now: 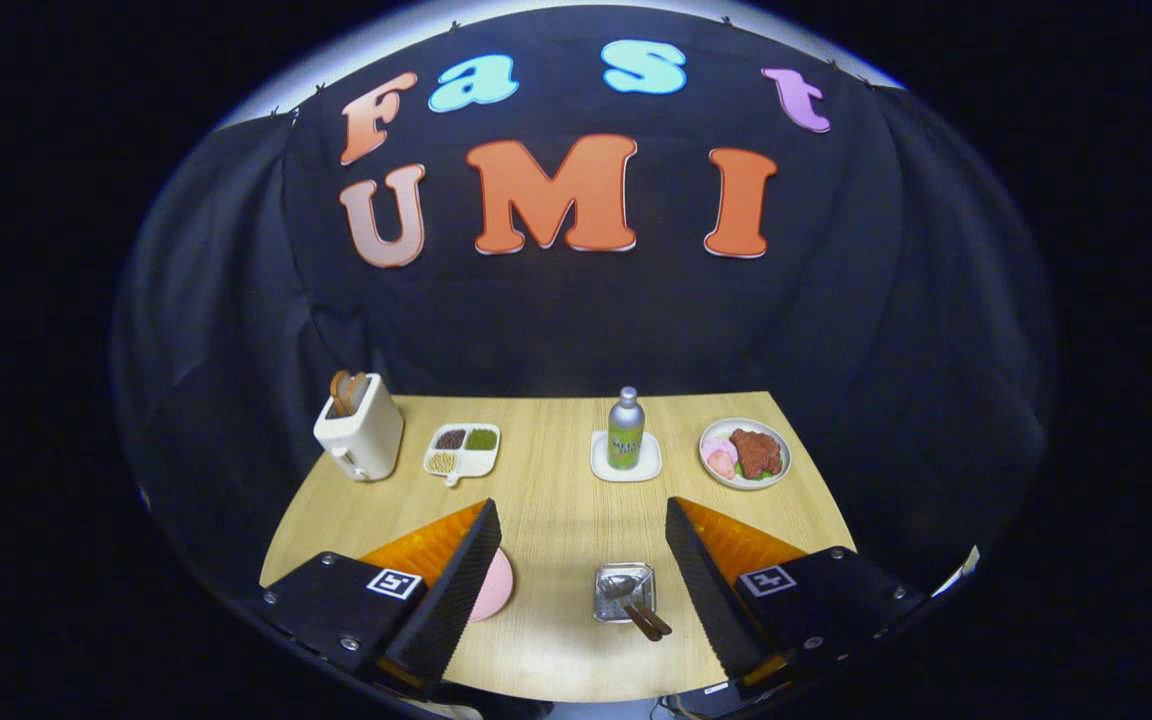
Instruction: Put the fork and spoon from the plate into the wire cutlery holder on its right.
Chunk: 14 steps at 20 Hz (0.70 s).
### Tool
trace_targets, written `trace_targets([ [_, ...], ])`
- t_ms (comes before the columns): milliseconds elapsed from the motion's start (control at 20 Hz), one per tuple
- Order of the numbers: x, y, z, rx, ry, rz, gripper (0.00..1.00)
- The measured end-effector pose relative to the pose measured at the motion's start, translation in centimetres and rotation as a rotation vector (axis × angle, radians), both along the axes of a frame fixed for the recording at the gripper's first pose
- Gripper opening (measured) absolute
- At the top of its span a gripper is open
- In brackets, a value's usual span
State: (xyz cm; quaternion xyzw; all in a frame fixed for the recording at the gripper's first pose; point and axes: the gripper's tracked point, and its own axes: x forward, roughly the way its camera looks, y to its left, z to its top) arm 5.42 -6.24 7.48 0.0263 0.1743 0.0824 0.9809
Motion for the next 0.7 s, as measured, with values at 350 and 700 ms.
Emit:
trace_targets([
  [350,-3.2,0.0,3.3,0.066,-0.170,-0.082,0.99],
  [700,-4.2,0.0,4.0,0.123,-0.243,-0.131,0.99],
])
